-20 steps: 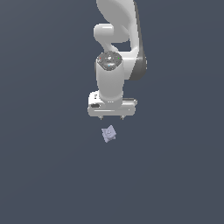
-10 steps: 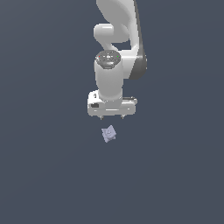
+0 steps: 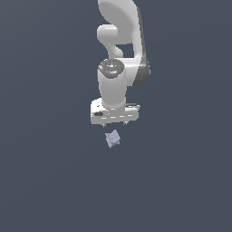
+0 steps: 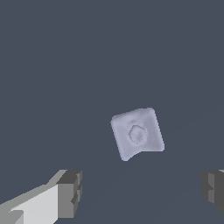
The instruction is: Pick up the object and move it to a goal position.
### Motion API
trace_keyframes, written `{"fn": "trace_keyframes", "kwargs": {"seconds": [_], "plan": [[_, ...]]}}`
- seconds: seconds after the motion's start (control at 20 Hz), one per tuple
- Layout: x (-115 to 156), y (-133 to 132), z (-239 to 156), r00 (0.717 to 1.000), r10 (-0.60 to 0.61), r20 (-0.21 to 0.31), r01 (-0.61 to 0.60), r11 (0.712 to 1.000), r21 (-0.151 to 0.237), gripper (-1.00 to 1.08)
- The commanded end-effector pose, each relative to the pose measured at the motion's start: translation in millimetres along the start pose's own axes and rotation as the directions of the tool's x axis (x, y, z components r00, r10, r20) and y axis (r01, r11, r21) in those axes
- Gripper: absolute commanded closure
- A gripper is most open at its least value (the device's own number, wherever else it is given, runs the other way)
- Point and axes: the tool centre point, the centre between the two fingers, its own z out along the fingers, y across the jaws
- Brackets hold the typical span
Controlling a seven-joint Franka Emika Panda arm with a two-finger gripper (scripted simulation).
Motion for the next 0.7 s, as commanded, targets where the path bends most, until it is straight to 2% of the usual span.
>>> {"fn": "trace_keyframes", "kwargs": {"seconds": [0.0, 0.35, 0.65], "plan": [[1, 3, 10, 0.999, -0.042, -0.003, 0.042, 0.999, -0.006, -0.92], [3, 11, 41, 0.983, -0.185, -0.011, 0.185, 0.983, -0.023, -0.92], [4, 15, 56, 0.967, -0.256, -0.014, 0.256, 0.966, -0.031, -0.92]]}}
